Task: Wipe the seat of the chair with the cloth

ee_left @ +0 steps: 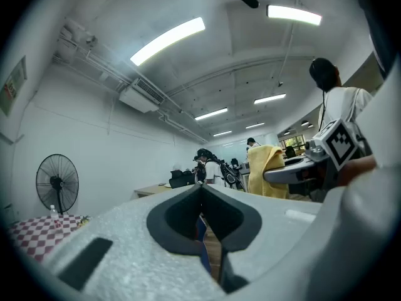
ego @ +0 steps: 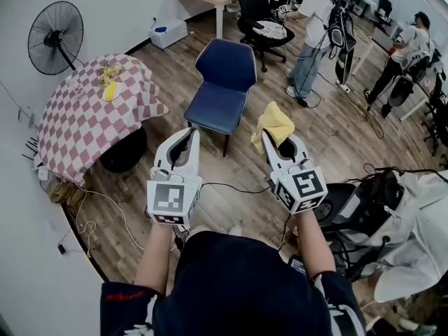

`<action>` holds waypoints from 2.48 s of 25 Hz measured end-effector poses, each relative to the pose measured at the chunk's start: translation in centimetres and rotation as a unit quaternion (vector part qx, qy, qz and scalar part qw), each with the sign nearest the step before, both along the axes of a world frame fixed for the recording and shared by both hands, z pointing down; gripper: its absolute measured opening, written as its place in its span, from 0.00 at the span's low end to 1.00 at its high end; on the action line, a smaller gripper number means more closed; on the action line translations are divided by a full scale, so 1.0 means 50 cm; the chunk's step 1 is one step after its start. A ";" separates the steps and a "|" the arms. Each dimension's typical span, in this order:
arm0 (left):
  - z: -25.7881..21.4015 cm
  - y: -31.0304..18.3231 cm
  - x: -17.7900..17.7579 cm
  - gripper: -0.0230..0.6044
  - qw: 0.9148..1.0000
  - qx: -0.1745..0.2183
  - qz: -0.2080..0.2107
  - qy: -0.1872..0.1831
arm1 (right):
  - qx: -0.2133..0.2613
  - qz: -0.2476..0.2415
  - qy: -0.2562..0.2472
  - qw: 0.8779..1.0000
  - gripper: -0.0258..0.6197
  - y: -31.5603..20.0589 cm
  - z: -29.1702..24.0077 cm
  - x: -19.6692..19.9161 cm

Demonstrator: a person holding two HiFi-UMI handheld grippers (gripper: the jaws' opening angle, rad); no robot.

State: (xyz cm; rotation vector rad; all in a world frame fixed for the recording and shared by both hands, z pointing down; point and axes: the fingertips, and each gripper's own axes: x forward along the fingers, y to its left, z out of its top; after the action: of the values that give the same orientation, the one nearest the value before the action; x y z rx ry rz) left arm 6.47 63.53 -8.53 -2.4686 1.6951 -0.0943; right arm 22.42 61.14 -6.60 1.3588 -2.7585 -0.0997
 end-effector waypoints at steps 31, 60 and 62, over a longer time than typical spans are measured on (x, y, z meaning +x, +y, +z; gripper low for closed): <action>0.095 -0.448 -0.124 0.06 0.999 -0.035 -0.011 -0.005 | -0.034 -0.016 0.032 0.999 0.12 -0.453 0.101 -0.138; 0.218 -0.926 -0.355 0.06 0.993 -0.113 0.030 0.008 | -0.095 0.003 0.100 0.990 0.12 -0.899 0.180 -0.374; 0.222 -0.948 -0.356 0.06 0.993 -0.115 0.026 0.008 | -0.096 0.002 0.097 0.991 0.12 -0.924 0.185 -0.375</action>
State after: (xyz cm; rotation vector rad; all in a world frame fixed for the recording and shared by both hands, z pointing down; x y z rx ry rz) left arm -11.31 16.14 2.56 -2.6799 1.7127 -0.2797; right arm 3.70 14.93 2.64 1.2352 -2.5318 0.0310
